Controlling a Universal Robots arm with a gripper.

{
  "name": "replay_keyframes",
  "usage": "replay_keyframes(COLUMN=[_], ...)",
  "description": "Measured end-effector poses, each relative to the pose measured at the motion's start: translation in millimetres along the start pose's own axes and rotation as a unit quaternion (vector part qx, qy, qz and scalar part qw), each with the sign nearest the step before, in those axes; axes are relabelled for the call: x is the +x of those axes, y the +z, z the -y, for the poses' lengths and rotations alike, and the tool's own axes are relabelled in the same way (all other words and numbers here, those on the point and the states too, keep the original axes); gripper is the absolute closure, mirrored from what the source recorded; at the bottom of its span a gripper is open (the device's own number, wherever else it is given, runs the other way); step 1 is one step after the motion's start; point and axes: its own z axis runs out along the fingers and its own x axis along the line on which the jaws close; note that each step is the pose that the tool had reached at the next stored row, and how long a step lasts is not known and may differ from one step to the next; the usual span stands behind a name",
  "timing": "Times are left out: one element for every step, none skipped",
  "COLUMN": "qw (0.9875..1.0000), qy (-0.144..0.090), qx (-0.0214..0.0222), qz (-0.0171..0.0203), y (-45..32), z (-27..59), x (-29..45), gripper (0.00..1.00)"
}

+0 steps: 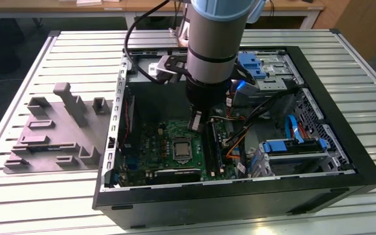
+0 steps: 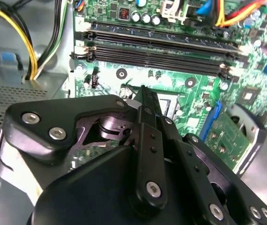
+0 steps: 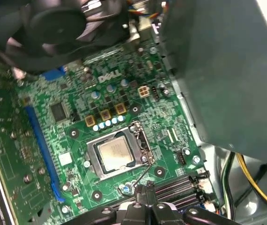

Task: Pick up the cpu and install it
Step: 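Install the first cpu locking lever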

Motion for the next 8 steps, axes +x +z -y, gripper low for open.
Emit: replay_keyframes(qw=[1.0, 0.9999, 0.9998, 0.9998, 0.9997, 0.9997, 0.9997, 0.9997], qy=[-0.009, -0.014, -0.017, -0.02, -0.023, -0.024, -0.025, -0.025], qx=[0.0002, 0.0003, 0.0004, 0.0005, 0.0006, 0.0007, 0.0006, 0.0004], qz=[-0.0002, -0.0005, -0.0006, -0.0007, -0.0006, -0.0007, -0.0007, -0.0002], y=[0.8, 1.2, 1.4, 1.6, 1.9, 2.0, 2.0, 2.0], z=[0.0, -0.1, -0.4, -0.6, -0.9, -1.1, -0.7, -0.3], x=[0.0, 0.4, 1.3, 2.1, 3.0, 4.0, 5.2, 6.3], gripper=[0.89, 0.89, 0.89, 0.89, 0.89, 0.89, 0.89, 0.89])
